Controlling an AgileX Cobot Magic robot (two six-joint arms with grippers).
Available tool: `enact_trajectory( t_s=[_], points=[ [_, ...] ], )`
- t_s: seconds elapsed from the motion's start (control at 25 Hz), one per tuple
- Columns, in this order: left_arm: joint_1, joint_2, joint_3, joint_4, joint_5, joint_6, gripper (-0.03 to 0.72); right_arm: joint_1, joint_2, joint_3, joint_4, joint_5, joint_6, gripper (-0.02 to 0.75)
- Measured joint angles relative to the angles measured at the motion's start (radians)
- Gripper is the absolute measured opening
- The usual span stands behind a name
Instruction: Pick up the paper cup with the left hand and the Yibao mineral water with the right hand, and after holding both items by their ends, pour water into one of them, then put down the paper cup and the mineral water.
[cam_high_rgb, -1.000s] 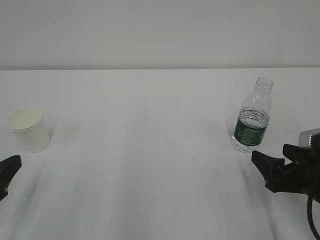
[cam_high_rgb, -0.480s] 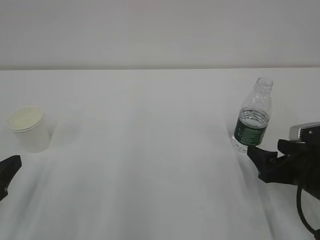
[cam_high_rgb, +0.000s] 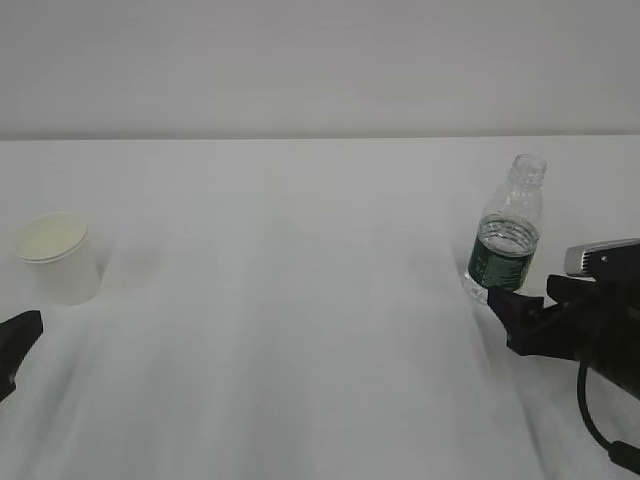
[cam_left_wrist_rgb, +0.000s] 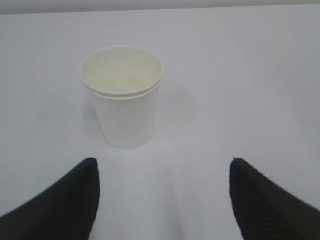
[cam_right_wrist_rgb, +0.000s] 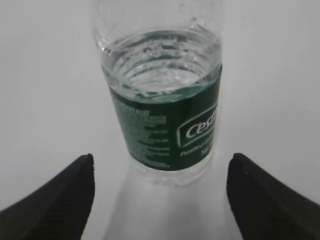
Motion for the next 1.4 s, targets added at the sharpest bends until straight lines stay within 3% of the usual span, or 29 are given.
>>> enact_trajectory(
  t_s=[1.4],
  points=[
    [0.000, 0.000, 0.000, 0.000, 0.000, -0.001, 0.573, 0.000, 0.006, -0.148, -0.030, 0.077, 0.000, 0.624]
  ],
)
